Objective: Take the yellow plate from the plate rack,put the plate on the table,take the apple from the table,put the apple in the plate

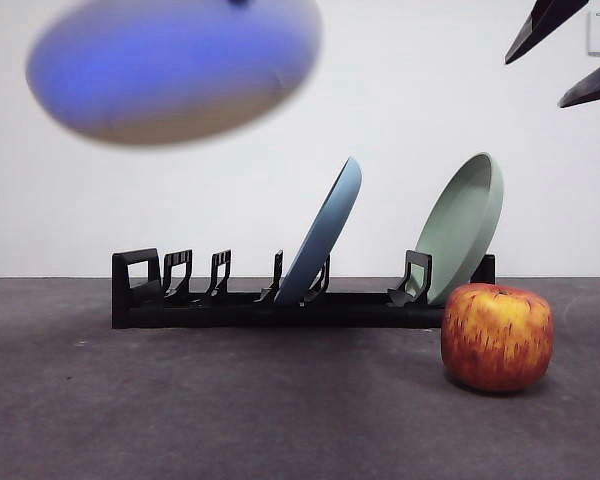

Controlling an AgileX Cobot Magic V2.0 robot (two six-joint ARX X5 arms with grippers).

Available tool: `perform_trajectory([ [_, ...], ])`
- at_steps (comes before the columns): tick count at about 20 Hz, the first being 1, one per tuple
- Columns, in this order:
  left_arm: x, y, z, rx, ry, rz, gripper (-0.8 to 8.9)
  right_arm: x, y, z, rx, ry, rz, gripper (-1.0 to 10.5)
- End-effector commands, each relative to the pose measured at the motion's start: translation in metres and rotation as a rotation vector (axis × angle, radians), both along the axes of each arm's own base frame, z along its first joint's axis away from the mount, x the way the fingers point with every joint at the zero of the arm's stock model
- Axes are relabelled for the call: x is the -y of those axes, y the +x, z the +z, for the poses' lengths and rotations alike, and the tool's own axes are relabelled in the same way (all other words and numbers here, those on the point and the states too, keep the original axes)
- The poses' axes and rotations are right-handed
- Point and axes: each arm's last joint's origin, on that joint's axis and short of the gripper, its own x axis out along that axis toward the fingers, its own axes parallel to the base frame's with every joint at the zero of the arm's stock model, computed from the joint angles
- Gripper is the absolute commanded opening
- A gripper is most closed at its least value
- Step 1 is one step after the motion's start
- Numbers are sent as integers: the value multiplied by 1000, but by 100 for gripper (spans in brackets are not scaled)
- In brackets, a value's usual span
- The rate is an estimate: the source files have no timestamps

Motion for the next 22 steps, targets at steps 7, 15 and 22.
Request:
perform_trajectory([
  [7, 49, 18, -131, -79, 148, -31, -9, 0, 1, 1, 9, -5, 6, 344],
  [15, 65, 25, -172, -129, 228, -74, 239, -1, 1, 1, 9, -5, 8, 345],
  [22, 58, 24, -136, -71, 74, 10, 382, -11, -3, -3, -21, -50, 73, 545],
])
